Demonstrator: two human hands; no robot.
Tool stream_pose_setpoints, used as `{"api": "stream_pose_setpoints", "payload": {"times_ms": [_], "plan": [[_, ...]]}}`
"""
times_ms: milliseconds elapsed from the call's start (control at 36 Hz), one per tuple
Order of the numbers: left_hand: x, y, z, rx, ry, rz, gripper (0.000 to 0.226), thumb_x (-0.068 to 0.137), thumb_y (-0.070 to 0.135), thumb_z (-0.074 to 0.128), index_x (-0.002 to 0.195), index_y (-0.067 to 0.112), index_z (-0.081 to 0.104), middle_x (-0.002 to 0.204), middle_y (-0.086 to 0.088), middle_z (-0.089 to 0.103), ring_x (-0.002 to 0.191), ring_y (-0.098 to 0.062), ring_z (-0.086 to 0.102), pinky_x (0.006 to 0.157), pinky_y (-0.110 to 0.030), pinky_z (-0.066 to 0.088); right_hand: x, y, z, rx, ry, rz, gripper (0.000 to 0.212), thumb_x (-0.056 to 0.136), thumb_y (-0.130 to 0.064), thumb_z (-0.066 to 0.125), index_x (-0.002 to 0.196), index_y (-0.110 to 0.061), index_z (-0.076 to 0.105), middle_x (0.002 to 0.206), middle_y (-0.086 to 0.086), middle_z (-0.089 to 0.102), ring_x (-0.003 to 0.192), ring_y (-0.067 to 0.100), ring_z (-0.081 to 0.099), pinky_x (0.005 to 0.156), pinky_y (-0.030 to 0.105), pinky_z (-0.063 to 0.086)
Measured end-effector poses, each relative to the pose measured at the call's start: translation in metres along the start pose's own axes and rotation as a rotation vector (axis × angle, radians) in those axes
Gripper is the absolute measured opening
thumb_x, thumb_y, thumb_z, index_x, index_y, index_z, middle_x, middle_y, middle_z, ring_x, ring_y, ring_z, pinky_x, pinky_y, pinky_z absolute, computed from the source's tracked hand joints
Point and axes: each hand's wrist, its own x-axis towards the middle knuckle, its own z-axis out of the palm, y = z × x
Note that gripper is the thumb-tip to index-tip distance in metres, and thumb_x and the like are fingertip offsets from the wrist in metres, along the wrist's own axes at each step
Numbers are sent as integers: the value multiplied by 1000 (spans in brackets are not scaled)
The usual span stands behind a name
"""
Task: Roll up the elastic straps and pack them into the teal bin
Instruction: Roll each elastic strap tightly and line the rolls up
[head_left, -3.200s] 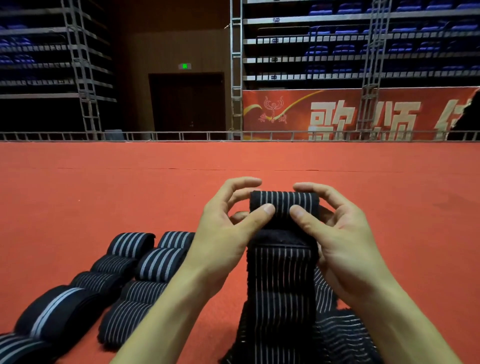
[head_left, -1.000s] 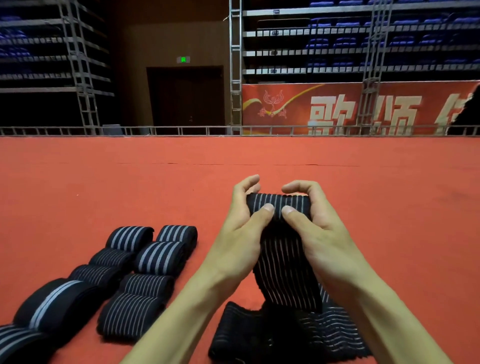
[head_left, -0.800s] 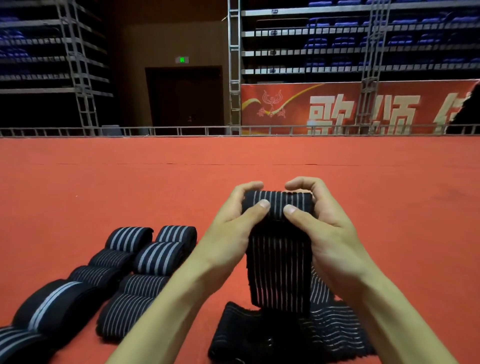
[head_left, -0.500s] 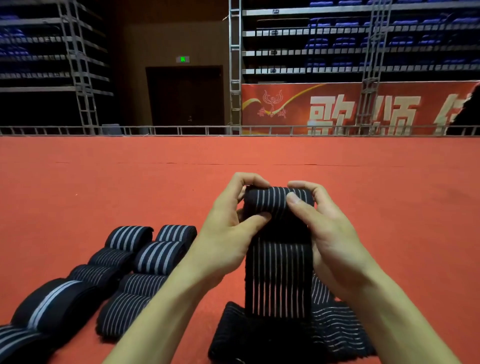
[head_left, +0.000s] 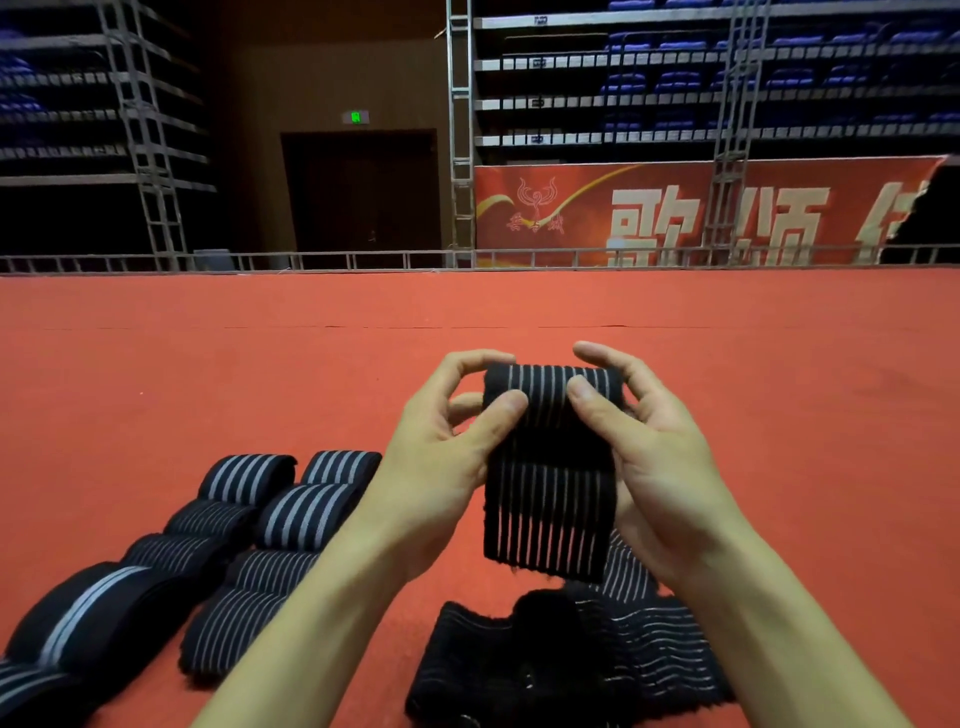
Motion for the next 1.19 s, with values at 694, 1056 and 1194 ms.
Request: {"api": "stream_pose_setpoints", "payload": {"times_ms": [694,1056,1194], "plan": [[1,-15,3,55,-130,-141,39,85,51,48,117,28,46,103,1,64,94,-6,62,77,-22,50,-2,5,-2,-264,-123,-214,41,72,-12,65,102,-40,64,101,-16,61,90,8,62,76,28,57],[2,-12,-6,2,-62,15,30,94,3,59,106,30,60,98,-2,62,82,-20,62,62,-34,56,1,6,2,-16,13,69,23,91,-20,64,113,-20,57,93,9,60,65,13,64,55,36,55],[4,-10,-6,-67,-60,-85,25,82,19,74,103,25,63,98,-4,63,83,-14,65,73,-30,54,4,9,-4,-29,41,30,19,90,0,62,98,-17,57,96,14,58,75,18,66,66,35,59]]}}
